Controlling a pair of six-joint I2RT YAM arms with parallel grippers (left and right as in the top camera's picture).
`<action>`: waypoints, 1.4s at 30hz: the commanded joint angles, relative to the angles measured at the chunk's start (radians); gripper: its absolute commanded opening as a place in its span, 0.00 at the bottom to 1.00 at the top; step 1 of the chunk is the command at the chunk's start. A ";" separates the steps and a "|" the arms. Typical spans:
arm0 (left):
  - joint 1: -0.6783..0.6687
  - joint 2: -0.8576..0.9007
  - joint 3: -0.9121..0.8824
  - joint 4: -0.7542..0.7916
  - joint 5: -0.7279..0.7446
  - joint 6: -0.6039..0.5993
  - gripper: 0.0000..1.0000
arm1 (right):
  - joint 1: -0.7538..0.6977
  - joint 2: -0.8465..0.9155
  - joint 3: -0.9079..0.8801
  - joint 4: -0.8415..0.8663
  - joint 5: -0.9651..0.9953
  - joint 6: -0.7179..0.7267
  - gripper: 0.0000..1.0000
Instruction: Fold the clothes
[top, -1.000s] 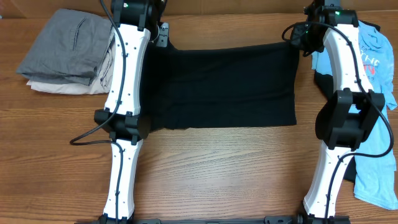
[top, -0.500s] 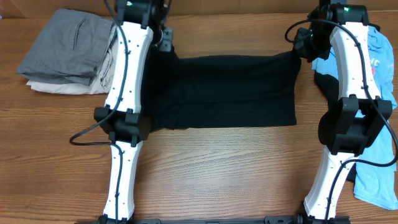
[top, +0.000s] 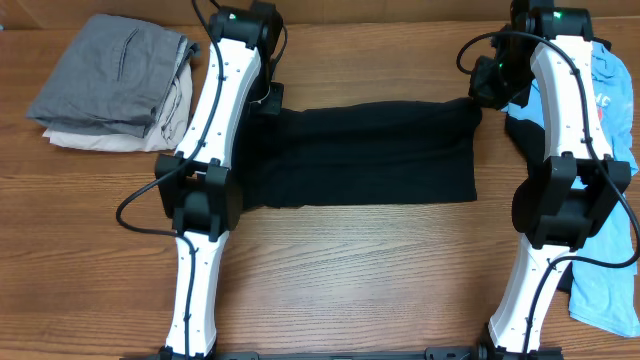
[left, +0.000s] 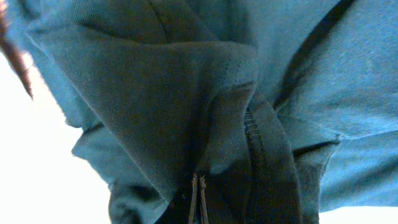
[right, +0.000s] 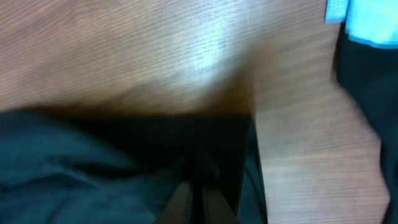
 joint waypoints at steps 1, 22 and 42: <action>-0.001 -0.155 -0.069 -0.004 -0.052 -0.035 0.04 | -0.006 -0.036 0.026 -0.027 -0.010 0.003 0.04; 0.023 -0.177 -0.410 0.078 -0.126 -0.100 0.04 | -0.006 -0.036 -0.223 -0.028 -0.013 0.003 0.15; 0.055 -0.213 -0.208 -0.004 -0.077 -0.022 0.79 | -0.006 -0.036 -0.256 0.065 -0.013 -0.035 0.74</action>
